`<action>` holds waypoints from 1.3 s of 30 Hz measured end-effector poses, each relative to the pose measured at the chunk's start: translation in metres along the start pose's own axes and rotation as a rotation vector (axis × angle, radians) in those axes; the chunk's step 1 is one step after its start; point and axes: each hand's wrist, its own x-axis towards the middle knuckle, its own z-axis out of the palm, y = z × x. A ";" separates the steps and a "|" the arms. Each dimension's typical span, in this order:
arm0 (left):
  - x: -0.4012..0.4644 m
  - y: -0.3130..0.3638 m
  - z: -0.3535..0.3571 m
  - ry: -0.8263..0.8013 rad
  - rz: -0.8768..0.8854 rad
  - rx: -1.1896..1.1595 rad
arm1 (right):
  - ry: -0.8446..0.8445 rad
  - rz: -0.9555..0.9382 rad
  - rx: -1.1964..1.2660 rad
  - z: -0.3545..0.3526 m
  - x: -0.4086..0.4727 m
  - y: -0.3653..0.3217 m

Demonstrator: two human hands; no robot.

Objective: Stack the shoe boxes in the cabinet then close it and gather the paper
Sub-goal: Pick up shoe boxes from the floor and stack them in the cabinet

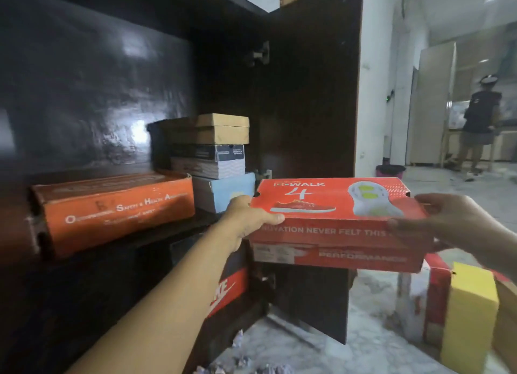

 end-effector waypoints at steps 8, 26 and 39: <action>-0.002 0.012 -0.115 0.431 0.040 -0.166 | -0.131 -0.221 0.098 0.110 0.043 -0.079; 0.039 0.003 -0.236 1.329 0.085 -0.156 | -0.299 -0.545 0.362 0.315 0.142 -0.193; 0.062 -0.036 -0.272 1.162 0.124 0.038 | -0.233 -0.563 0.273 0.414 0.208 -0.212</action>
